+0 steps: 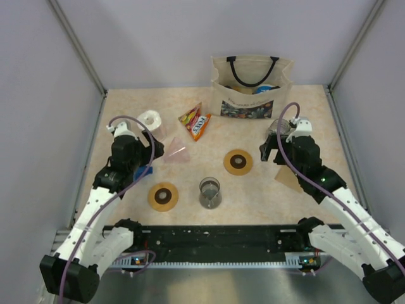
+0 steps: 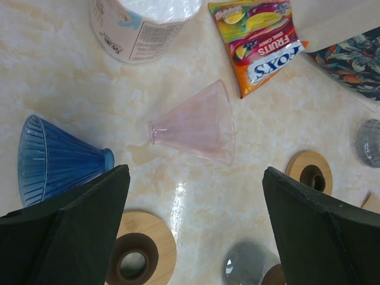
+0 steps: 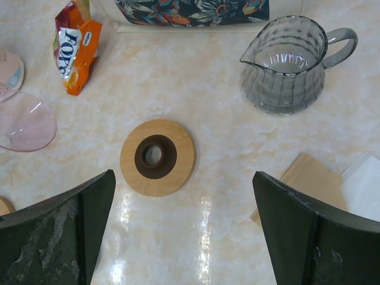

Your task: Place the coffee filter in the dripper

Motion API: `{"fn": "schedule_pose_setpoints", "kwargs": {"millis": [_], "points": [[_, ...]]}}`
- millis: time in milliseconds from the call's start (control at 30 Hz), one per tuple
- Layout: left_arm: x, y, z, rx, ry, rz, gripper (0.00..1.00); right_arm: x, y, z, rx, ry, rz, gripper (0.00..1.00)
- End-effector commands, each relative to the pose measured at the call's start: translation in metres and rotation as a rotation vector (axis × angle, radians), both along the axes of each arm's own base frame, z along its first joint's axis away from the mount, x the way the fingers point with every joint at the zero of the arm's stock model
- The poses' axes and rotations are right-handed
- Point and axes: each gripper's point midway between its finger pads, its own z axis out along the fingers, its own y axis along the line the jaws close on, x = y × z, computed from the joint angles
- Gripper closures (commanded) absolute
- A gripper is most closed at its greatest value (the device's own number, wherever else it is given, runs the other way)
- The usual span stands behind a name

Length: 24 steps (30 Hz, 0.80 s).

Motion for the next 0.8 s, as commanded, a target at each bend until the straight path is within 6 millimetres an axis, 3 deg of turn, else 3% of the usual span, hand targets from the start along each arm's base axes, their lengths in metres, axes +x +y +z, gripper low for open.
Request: {"fn": "schedule_pose_setpoints", "kwargs": {"millis": [0,300,500,600,767], "points": [[-0.017,-0.003,-0.02,-0.02,0.125,-0.002,0.01,0.006,0.004,0.009,0.024,-0.005,-0.01,0.01],[-0.079,0.017,-0.073,0.014,0.409,0.081,0.01,0.016,-0.007,-0.016,-0.021,0.012,-0.089,0.01],[-0.102,0.015,-0.094,-0.035,0.495,0.105,0.06,0.016,-0.013,-0.023,-0.042,0.009,-0.115,0.01],[-0.117,0.014,-0.11,-0.042,0.594,0.125,0.13,0.018,-0.019,-0.026,-0.063,0.013,-0.141,0.02],[-0.126,0.006,-0.125,-0.066,0.688,0.108,0.41,0.018,-0.017,-0.03,-0.066,0.024,-0.138,0.02]]}}
